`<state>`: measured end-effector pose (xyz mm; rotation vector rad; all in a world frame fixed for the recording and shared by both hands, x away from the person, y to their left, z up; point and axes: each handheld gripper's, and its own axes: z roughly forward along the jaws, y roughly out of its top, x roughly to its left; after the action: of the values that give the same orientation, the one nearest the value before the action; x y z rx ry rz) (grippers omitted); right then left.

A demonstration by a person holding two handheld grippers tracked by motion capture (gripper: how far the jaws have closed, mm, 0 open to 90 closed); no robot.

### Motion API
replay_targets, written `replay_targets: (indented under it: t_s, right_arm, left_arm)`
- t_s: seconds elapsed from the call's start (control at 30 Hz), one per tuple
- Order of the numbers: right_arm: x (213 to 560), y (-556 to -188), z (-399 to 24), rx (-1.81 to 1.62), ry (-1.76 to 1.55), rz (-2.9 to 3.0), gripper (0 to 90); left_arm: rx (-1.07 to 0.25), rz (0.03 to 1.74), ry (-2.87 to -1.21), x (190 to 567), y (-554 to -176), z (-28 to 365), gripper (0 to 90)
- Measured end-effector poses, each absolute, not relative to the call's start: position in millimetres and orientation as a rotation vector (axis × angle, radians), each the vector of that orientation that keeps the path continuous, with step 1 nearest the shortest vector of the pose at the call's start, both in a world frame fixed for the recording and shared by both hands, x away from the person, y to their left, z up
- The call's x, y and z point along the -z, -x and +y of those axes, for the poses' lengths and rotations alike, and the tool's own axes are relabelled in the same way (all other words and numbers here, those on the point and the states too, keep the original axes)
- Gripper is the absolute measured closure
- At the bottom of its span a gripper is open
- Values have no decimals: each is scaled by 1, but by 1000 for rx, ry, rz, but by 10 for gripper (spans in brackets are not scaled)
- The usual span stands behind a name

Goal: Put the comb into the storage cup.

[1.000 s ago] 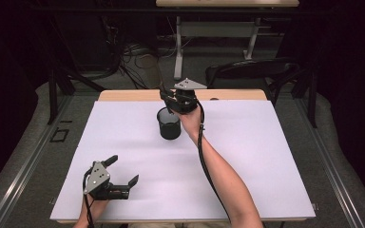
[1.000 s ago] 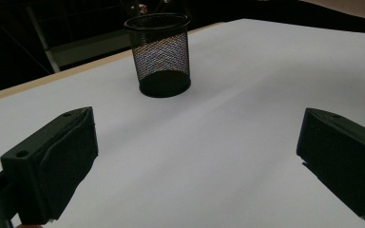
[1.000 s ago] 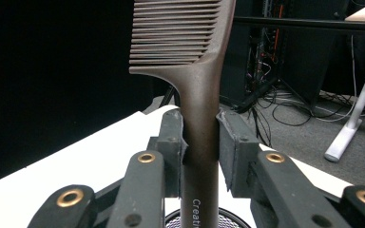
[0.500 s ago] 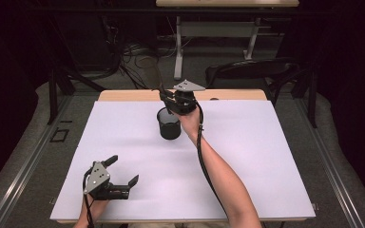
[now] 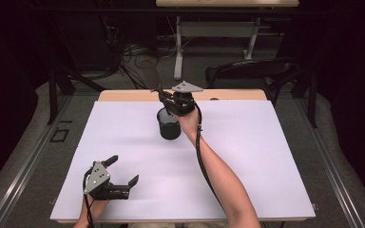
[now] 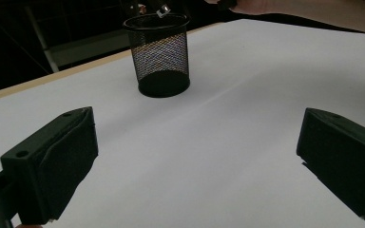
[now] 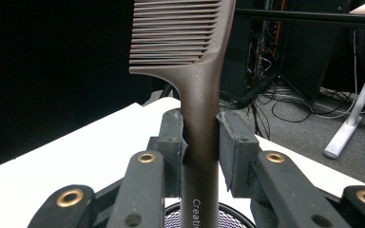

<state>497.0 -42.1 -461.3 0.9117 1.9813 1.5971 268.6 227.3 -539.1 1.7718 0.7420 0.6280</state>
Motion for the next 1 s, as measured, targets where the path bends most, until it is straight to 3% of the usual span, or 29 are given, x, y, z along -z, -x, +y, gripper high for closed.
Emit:
replay_targets:
  t_s: [1.0]
  right_arm:
    - [476, -498, -41, -1570, -887, 2005, 730]
  left_arm:
    - [-631, 739, -1770, 539, -269, 228, 1]
